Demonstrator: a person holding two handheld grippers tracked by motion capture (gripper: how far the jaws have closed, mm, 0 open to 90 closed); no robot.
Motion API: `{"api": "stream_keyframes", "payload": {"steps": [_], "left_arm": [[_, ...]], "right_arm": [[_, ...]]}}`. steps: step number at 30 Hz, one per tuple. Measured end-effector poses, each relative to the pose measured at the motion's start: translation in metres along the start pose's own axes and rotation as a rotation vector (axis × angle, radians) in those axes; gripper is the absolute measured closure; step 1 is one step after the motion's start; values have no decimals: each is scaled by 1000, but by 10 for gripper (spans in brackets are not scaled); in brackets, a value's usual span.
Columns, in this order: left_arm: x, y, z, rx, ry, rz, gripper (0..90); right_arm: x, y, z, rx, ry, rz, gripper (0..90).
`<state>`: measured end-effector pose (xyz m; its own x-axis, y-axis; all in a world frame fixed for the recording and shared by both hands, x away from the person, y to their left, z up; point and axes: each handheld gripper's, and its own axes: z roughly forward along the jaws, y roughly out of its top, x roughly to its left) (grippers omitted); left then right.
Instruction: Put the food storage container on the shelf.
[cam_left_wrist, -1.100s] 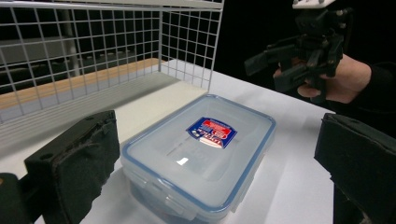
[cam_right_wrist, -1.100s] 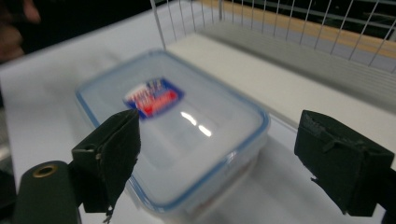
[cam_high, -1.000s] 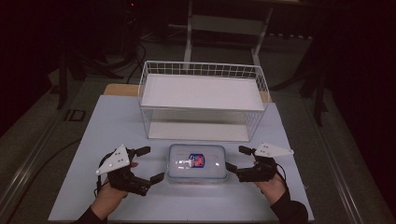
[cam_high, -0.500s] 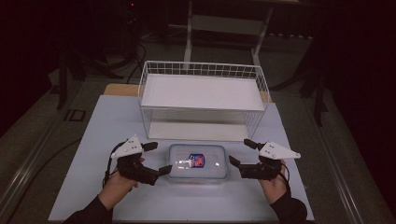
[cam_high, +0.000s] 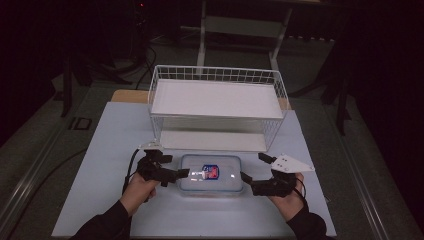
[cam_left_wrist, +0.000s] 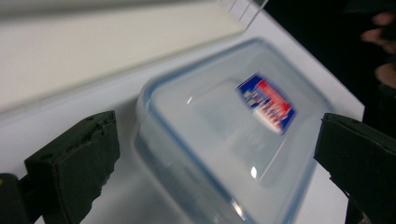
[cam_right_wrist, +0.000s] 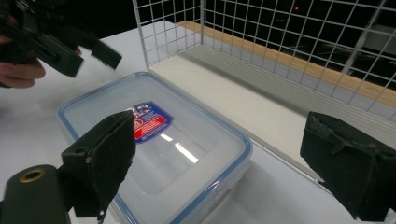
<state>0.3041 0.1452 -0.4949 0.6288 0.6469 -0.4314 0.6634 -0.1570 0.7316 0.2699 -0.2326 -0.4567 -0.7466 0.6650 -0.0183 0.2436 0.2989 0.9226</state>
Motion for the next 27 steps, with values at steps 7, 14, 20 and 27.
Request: {"api": "stream_keyframes", "payload": {"steps": [7,14,20,27], "left_arm": [[14,-1,7,113,-43,-151,0],[25,-4,13,173,-77,-241,144],[36,-8,16,182,-185,-307,333],[39,-8,15,186,-236,-310,436]], "right_arm": [[2,-1,1,13,3,-1,102],[1,-2,3,34,3,10,106],[-1,-3,3,44,1,16,106],[-5,-6,1,62,14,47,118]]}}
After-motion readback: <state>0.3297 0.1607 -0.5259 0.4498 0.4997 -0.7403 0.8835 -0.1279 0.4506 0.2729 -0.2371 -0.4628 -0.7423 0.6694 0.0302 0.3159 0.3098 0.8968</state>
